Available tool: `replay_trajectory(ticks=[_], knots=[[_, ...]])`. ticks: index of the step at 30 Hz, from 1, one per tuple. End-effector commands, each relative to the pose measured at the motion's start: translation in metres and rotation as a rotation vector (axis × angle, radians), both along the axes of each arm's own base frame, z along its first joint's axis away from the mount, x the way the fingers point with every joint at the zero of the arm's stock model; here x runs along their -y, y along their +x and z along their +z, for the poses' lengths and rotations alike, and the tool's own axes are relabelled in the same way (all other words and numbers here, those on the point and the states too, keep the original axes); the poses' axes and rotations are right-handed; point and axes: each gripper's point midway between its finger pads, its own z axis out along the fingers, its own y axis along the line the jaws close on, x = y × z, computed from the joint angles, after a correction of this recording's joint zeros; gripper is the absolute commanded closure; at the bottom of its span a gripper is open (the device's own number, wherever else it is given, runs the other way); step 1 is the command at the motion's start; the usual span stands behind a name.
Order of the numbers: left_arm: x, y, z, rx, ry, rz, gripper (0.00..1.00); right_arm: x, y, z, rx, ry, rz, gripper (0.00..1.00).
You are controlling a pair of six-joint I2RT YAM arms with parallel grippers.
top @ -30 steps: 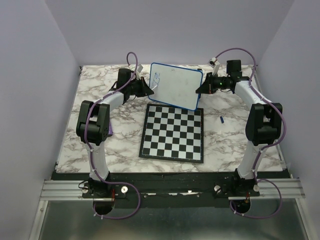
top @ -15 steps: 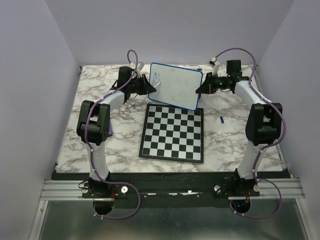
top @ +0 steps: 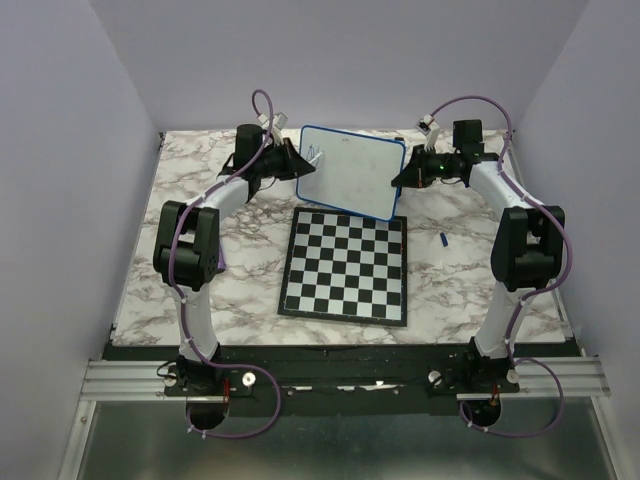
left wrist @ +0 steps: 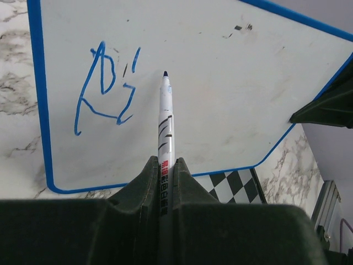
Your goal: Write a sentence on the whiteboard
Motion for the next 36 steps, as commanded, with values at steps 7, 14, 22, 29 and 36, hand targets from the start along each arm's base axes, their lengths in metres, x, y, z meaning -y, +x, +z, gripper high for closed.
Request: replay_trajectory(ticks=[7, 14, 22, 29, 36], knots=[[0.014, 0.002, 0.011, 0.021, -0.026, -0.052, 1.0, -0.005, 0.001, -0.002, 0.008, 0.003, 0.028, 1.0], [0.014, 0.007, 0.003, 0.002, -0.004, -0.044, 1.0, -0.005, 0.001, -0.002, 0.009, 0.004, 0.028, 1.0], [0.013, 0.01, -0.004, -0.018, 0.018, -0.035, 1.0, -0.005, 0.001, -0.003, 0.006, 0.004, 0.029, 1.0], [0.009, 0.011, -0.009, -0.029, 0.04, -0.015, 1.0, -0.005, 0.001, -0.003, 0.008, 0.003, 0.029, 1.0], [0.005, 0.012, -0.011, -0.026, 0.053, 0.004, 1.0, -0.004, 0.001, -0.003, 0.008, 0.003, 0.028, 1.0]])
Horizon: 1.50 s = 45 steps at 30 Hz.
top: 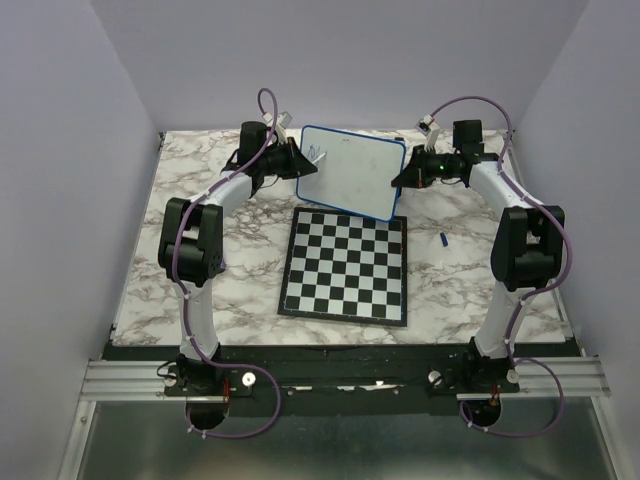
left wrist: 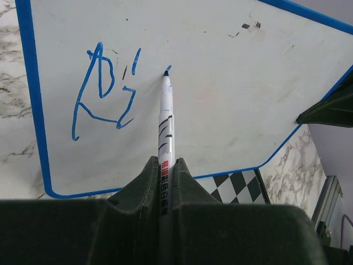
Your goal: Write a sentence on the whiteboard
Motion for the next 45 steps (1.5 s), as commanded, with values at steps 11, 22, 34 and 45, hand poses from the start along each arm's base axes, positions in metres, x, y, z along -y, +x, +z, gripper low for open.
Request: replay_trajectory(ticks=[11, 22, 34, 45], knots=[[-0.012, 0.005, -0.016, -0.02, 0.057, 0.052, 1.0, -0.005, 0.001, -0.002, 0.012, 0.002, 0.03, 1.0], [-0.015, 0.0, -0.022, -0.034, 0.073, 0.051, 1.0, -0.005, 0.001, -0.002, 0.011, 0.002, 0.03, 1.0], [-0.014, -0.007, -0.025, -0.034, 0.068, 0.03, 1.0, -0.005, 0.001, -0.002, 0.012, 0.003, 0.031, 1.0], [0.0, -0.019, -0.025, -0.04, 0.033, -0.054, 1.0, -0.005, 0.001, -0.002, 0.011, 0.005, 0.031, 1.0]])
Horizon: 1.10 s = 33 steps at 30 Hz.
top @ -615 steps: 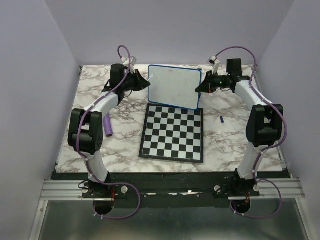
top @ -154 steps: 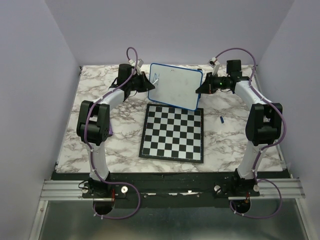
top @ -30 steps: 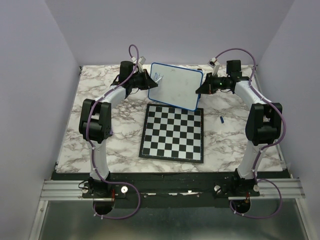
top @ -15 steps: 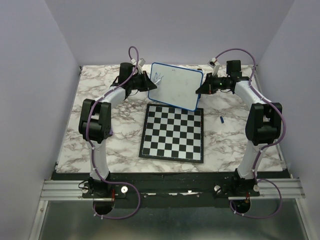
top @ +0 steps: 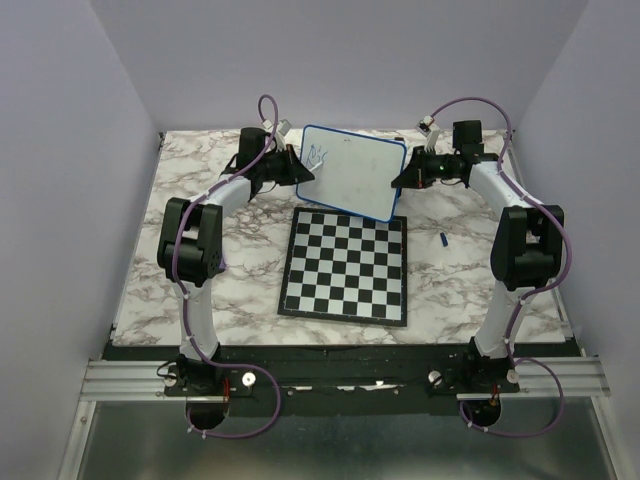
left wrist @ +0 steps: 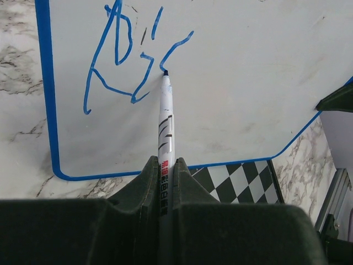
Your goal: Write a sentence on the whiteboard
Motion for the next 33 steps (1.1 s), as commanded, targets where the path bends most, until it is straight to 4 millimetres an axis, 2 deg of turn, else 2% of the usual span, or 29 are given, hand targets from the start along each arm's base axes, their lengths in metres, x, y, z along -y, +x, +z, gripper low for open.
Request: replay_trajectory(ticks=[1, 16, 23, 26, 33], knots=[[0.008, -0.013, -0.005, -0.016, -0.004, -0.056, 1.0, -0.005, 0.002, 0.001, 0.036, -0.002, 0.04, 1.0], [0.007, -0.026, -0.019, -0.062, 0.022, -0.092, 1.0, -0.005, 0.002, 0.001, 0.037, -0.001, 0.039, 1.0], [-0.005, -0.024, -0.028, -0.091, 0.075, -0.039, 1.0, -0.005, 0.002, 0.001, 0.037, -0.001, 0.039, 1.0], [-0.01, -0.021, -0.027, -0.087, 0.08, -0.016, 1.0, -0.005, 0.002, 0.002, 0.037, 0.0, 0.04, 1.0], [-0.017, -0.013, -0.009, -0.035, 0.09, 0.031, 1.0, -0.005, 0.002, 0.002, 0.038, -0.001, 0.039, 1.0]])
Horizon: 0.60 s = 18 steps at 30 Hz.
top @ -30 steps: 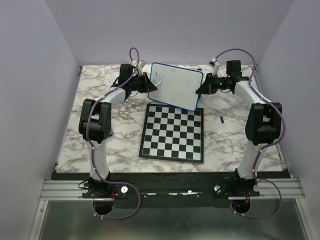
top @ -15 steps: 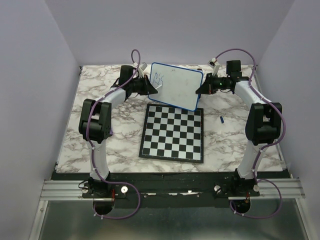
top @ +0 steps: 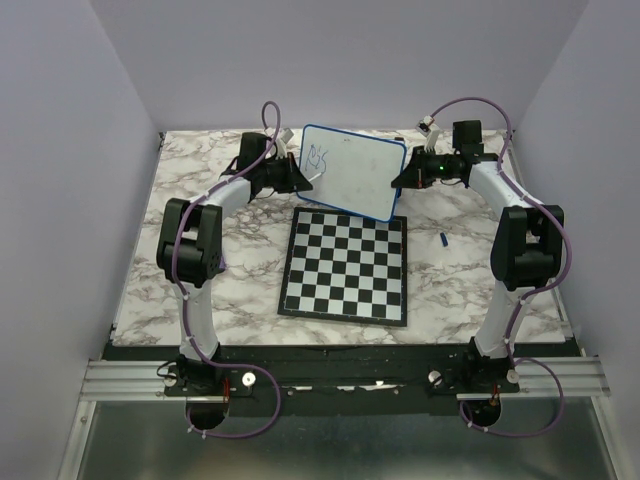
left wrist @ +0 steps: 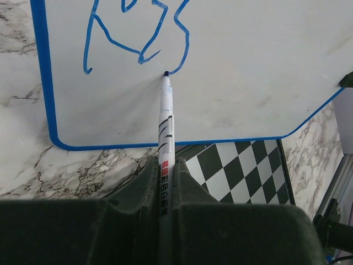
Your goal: Write a sentence on the whiteboard
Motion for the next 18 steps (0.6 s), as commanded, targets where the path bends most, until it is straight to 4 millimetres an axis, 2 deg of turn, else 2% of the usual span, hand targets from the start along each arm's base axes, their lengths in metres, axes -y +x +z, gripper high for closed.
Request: replay_trajectory(ticks=[1, 10, 14, 18], knots=[[-0.013, 0.008, 0.015, 0.056, 0.04, 0.068, 1.0, -0.005, 0.002, 0.002, 0.037, 0.001, 0.039, 1.0], [0.006, -0.006, 0.063, 0.178, -0.068, -0.021, 1.0, -0.005, 0.002, 0.001, 0.034, 0.0, 0.039, 1.0], [0.01, -0.003, 0.069, 0.19, -0.094, -0.025, 1.0, -0.005, 0.002, 0.002, 0.036, 0.0, 0.039, 1.0], [0.015, 0.0, 0.063, 0.169, -0.09, -0.027, 1.0, -0.005, 0.002, 0.002, 0.036, 0.0, 0.039, 1.0]])
